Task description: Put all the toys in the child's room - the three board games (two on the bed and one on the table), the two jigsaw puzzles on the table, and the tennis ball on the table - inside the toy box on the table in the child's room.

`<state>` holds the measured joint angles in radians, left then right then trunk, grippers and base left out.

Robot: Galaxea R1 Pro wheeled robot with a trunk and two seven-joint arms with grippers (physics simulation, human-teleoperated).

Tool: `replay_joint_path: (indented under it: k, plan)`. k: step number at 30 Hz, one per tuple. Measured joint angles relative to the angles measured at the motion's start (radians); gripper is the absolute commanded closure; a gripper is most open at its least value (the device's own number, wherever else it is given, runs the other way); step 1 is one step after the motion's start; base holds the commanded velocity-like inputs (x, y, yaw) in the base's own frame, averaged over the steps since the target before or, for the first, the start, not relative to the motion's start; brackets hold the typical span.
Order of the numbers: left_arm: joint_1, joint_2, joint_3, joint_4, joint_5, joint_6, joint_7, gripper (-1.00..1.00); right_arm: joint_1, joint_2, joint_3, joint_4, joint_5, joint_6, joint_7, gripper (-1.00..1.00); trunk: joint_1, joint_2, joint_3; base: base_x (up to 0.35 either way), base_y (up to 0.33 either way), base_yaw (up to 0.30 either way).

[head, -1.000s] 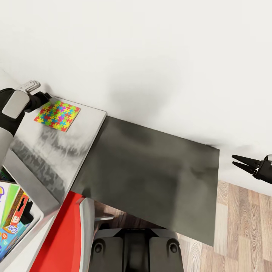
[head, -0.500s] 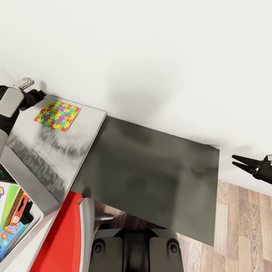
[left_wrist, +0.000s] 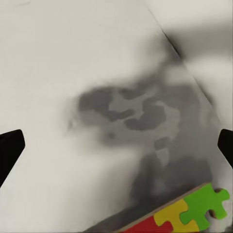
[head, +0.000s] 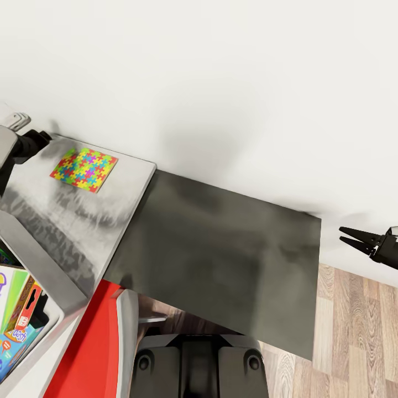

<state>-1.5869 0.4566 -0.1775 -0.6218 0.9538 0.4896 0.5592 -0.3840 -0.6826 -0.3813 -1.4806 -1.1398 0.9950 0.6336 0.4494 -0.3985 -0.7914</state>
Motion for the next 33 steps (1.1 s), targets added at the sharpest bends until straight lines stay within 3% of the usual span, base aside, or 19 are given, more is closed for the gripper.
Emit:
replay_joint_path:
  k: [9,33]
  plan:
    - [0.0,0.006,0.031,0.007,0.003,0.002,0.037,-1.0,0.0,0.0,0.0,0.0,0.0,0.0,0.0,-1.0,0.0,0.0,0.0,0.0,0.0,0.0]
    - [0.0,0.005,0.034,0.011,0.005,0.001,0.06,-1.0,0.0,0.0,0.0,0.001,0.0,0.0,-0.001,-1.0,0.0,0.0,0.0,-0.009,-0.013,0.0]
